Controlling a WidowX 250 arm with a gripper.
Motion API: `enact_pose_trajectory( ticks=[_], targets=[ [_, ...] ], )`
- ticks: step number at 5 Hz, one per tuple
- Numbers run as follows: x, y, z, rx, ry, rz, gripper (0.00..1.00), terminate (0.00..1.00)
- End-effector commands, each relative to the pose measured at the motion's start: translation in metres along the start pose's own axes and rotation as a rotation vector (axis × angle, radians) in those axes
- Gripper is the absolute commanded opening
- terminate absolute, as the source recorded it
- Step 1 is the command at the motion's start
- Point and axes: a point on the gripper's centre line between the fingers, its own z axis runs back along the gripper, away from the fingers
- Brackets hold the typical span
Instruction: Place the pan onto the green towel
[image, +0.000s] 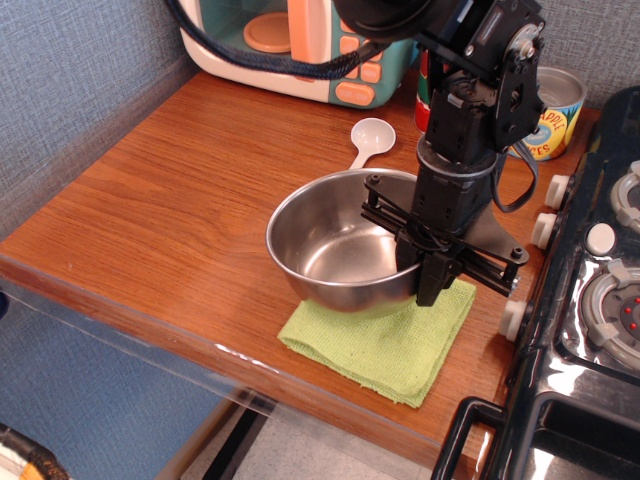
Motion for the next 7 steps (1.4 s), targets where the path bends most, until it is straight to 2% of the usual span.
enact_pose_trajectory(
  ticks=[1, 2, 3, 4, 5, 6, 7],
  targets=[
    [-0.008, -0.009, 0.006, -0.008, -0.036, -0.039, 0.00, 0.00],
    [-0.011, -0.011, 0.003, 0.004, -0.029, -0.043, 1.00, 0.00],
    [-0.010, -0.007, 0.004, 0.021, -0.034, -0.027, 1.00, 0.00],
    [-0.010, 0.001, 0.017, 0.012, -0.074, -0.010, 1.00, 0.00],
    [-0.018, 0.019, 0.046, -0.037, -0.135, 0.099, 1.00, 0.00],
    [-0.026, 0.045, 0.064, -0.041, -0.163, 0.229, 1.00, 0.00],
    [-0.022, 0.053, 0.058, -0.018, -0.113, 0.260, 1.00, 0.00]
  ],
)
